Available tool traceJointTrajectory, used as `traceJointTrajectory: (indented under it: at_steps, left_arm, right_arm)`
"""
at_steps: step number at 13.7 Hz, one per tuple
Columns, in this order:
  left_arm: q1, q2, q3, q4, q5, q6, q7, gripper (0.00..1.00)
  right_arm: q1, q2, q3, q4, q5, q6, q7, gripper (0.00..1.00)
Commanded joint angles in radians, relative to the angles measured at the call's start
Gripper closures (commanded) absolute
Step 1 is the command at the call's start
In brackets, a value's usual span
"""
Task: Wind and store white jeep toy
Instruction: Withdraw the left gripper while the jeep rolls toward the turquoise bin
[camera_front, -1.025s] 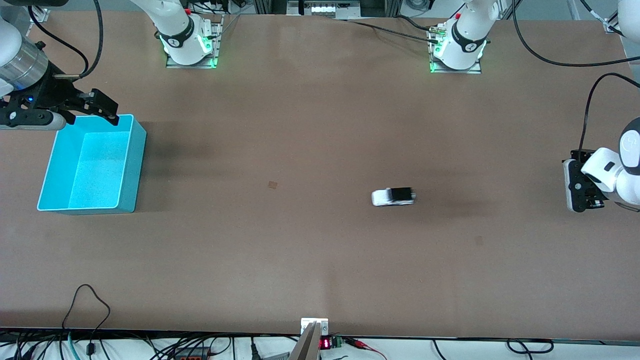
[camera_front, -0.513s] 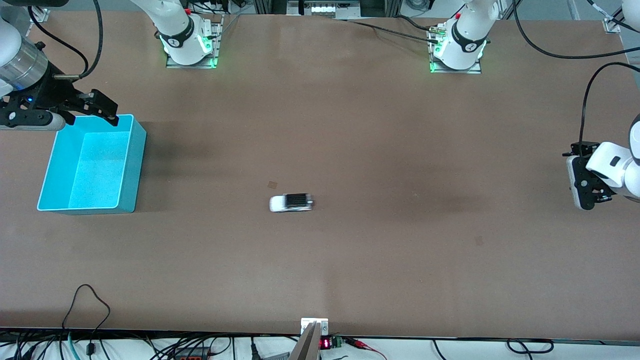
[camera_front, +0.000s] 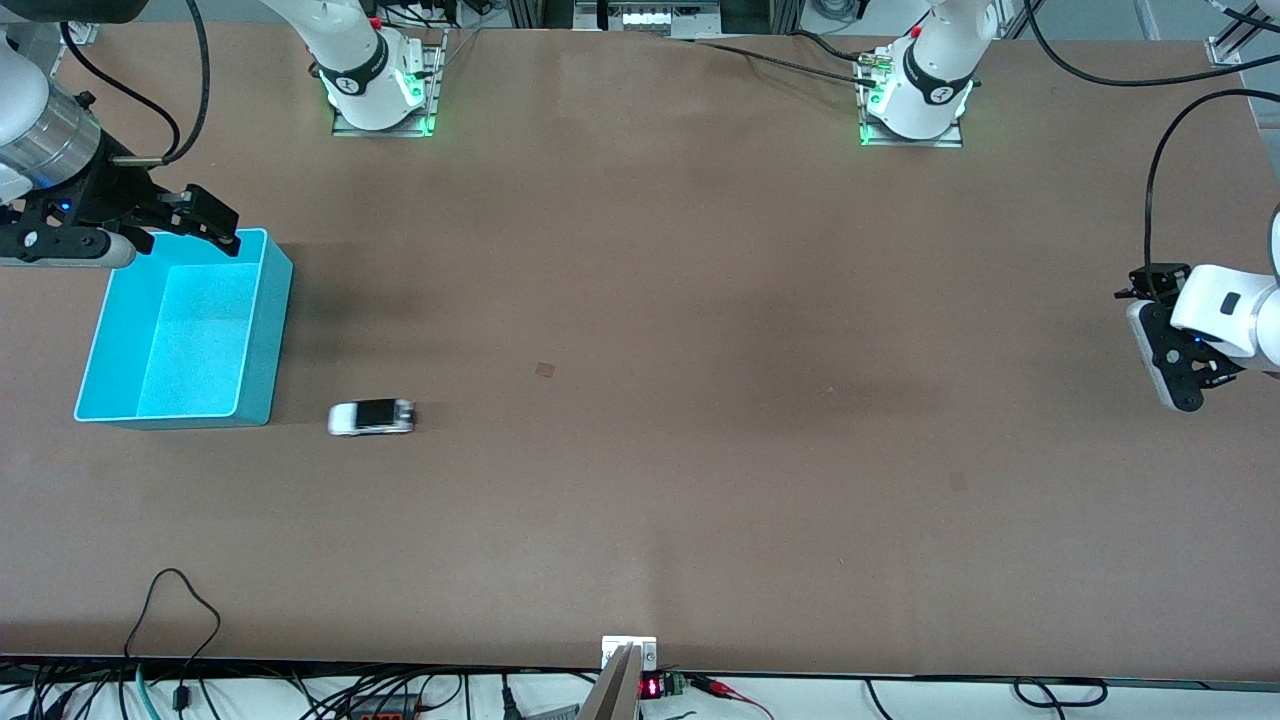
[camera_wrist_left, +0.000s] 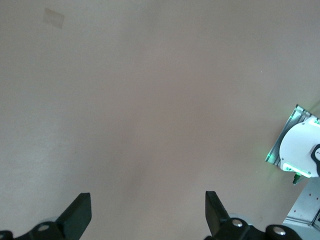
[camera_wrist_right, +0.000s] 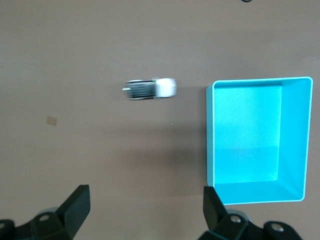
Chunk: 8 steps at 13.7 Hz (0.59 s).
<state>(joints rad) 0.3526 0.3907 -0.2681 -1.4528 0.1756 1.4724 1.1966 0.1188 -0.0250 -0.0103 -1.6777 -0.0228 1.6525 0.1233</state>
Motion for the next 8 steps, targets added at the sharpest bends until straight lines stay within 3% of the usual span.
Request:
traceJointTrajectory:
  at_steps: [1, 5, 8]
  left_arm:
    - [0.005, -0.026, -0.032, -0.001, -0.014, -0.020, -0.058, 0.00]
    - [0.003, -0.049, -0.039, 0.008, -0.016, -0.044, -0.155, 0.00]
    - [0.003, -0.049, -0.086, 0.057, -0.028, -0.105, -0.338, 0.00]
  right_arm:
    - [0.004, -0.003, -0.002, 0.004, 0.000, 0.003, 0.016, 0.00]
    - [0.004, -0.003, -0.002, 0.004, 0.000, 0.003, 0.016, 0.00]
    - [0.001, 0.030, -0.002, 0.004, -0.002, -0.002, 0.004, 0.00]
